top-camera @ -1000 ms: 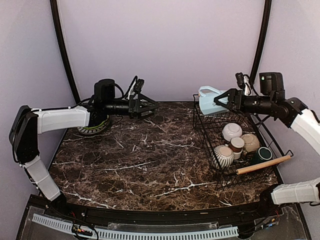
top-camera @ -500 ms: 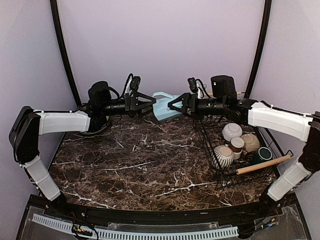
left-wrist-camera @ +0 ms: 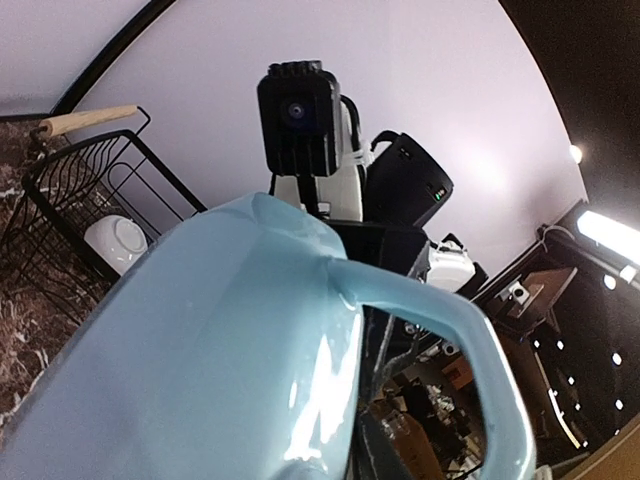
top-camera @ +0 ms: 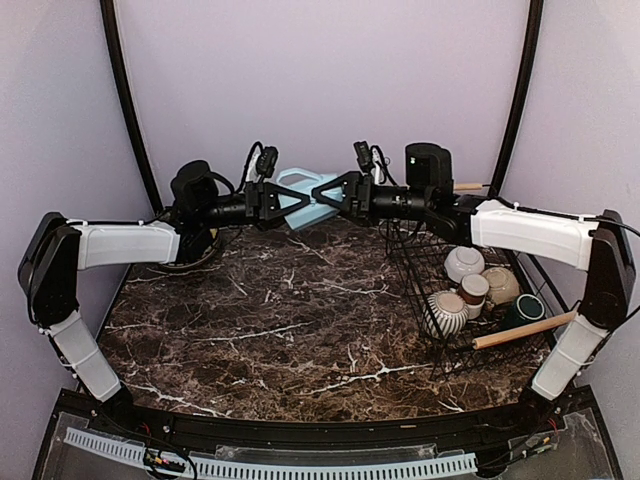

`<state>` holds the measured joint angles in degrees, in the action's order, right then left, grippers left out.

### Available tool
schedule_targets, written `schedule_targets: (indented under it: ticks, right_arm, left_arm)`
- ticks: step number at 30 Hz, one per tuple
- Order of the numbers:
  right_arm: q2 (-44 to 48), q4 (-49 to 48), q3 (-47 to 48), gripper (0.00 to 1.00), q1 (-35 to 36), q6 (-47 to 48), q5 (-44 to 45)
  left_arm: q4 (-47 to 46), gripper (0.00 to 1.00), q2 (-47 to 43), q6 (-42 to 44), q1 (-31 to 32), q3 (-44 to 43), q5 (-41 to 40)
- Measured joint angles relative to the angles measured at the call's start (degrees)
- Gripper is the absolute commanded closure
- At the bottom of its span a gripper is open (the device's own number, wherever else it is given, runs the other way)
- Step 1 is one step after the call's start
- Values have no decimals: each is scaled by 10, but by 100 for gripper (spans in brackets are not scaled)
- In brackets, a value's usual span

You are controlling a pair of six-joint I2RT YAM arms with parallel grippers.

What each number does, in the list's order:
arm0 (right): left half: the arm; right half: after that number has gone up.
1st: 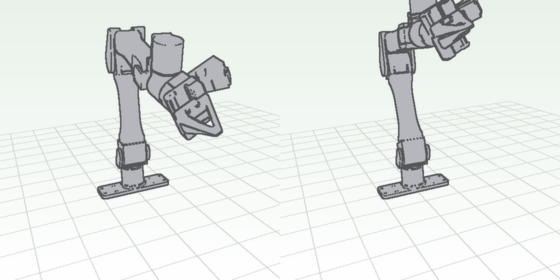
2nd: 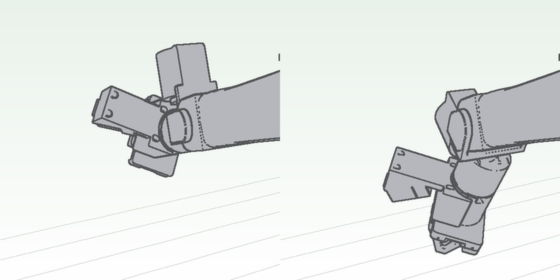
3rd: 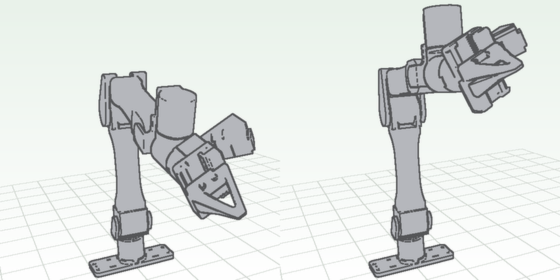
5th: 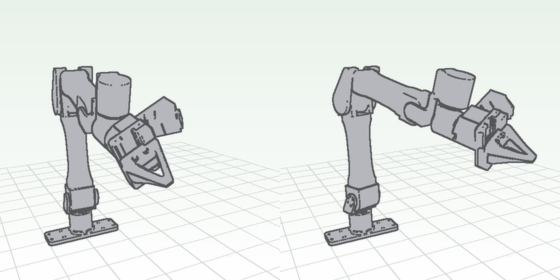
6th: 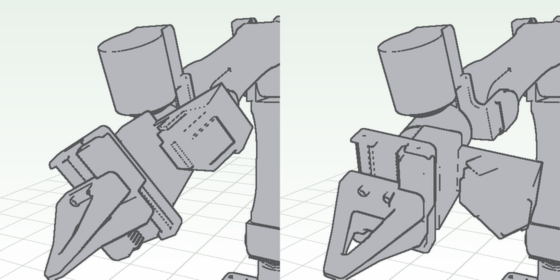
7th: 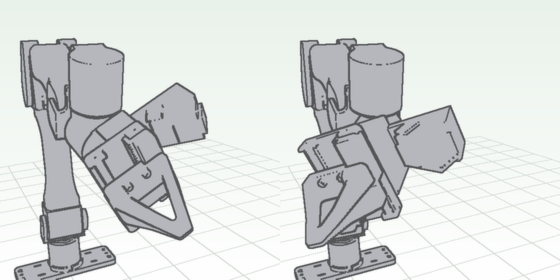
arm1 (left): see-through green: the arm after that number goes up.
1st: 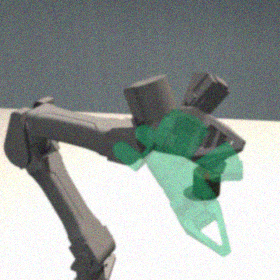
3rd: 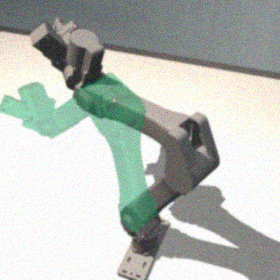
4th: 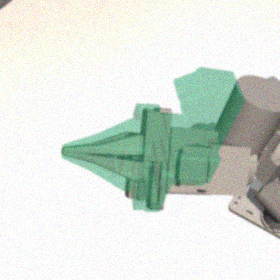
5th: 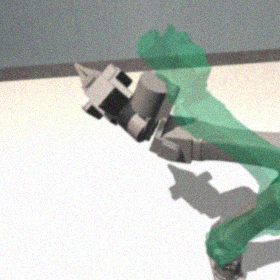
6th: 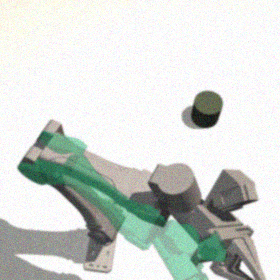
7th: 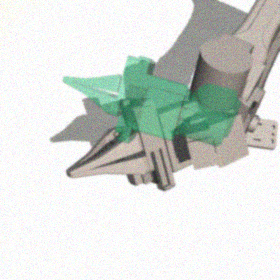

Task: Unload the mixed dishes from the dish rack
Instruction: Pass from the right arm to the left, then place the cup at the corner of the board.

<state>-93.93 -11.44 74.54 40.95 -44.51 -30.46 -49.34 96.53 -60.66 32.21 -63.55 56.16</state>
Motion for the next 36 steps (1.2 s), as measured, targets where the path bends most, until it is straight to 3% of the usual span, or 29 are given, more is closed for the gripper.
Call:
schedule_targets:
  ticks: [2, 5, 10, 13, 18, 28, 33, 36]
  right_arm:
    - [-3, -10, 0, 99, 0, -7, -9]
    - [-11, -39, 0, 82, -1, -32, -49]
    - [-13, -49, 1, 22, -1, -33, -50]
    - [-13, -33, 1, 2, -1, -27, -45]
    - [-13, 34, 0, 1, -28, -3, -5]
    - [-2, 114, -17, 1, -52, 35, 42]
    - [4, 152, -17, 1, -51, 55, 58]
    - [6, 175, -13, 1, -50, 69, 69]
  left_arm:
    - [0, 94, 0, 3, -3, 0, 3]
    - [-33, 99, -4, 19, -9, -1, 27]
    - [-26, 99, -12, 24, -16, -2, 30]
    - [3, 99, -13, 40, -21, -2, 35]
    - [225, 99, -21, 136, -48, -31, -43]
    - [658, 99, 10, 336, -67, -181, -322]
    - [808, 99, 98, 402, -62, -304, -449]
    - [864, 99, 144, 425, -62, -333, -497]
